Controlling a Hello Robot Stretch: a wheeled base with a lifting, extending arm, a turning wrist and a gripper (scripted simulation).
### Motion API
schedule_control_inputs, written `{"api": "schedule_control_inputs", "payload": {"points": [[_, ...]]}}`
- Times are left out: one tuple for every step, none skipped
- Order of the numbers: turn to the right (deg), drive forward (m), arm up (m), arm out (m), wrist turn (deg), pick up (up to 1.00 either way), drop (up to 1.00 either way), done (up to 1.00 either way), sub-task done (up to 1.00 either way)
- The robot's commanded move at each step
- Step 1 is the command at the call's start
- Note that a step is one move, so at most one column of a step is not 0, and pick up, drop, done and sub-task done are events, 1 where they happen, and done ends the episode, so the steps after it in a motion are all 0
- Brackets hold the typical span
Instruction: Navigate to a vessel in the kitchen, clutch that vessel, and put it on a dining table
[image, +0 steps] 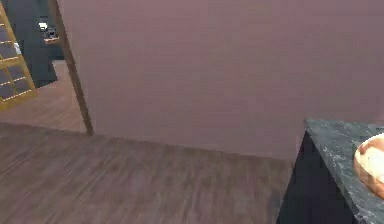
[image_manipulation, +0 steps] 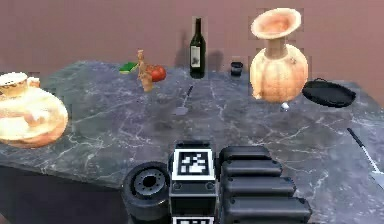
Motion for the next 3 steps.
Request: {"api": "schedule_control_inputs", "payload": {"points": [[-45.0, 0.00, 0.00, 0.00, 0.0, 0.00, 0.00, 0.00, 0.00], [-27.0, 0.00, 0.00, 0.00, 0.0, 0.00, 0.00, 0.00, 0.00], [0.0, 0.05, 0.00, 0.00, 0.0, 0.00, 0.00, 0.00, 0.00]]}}
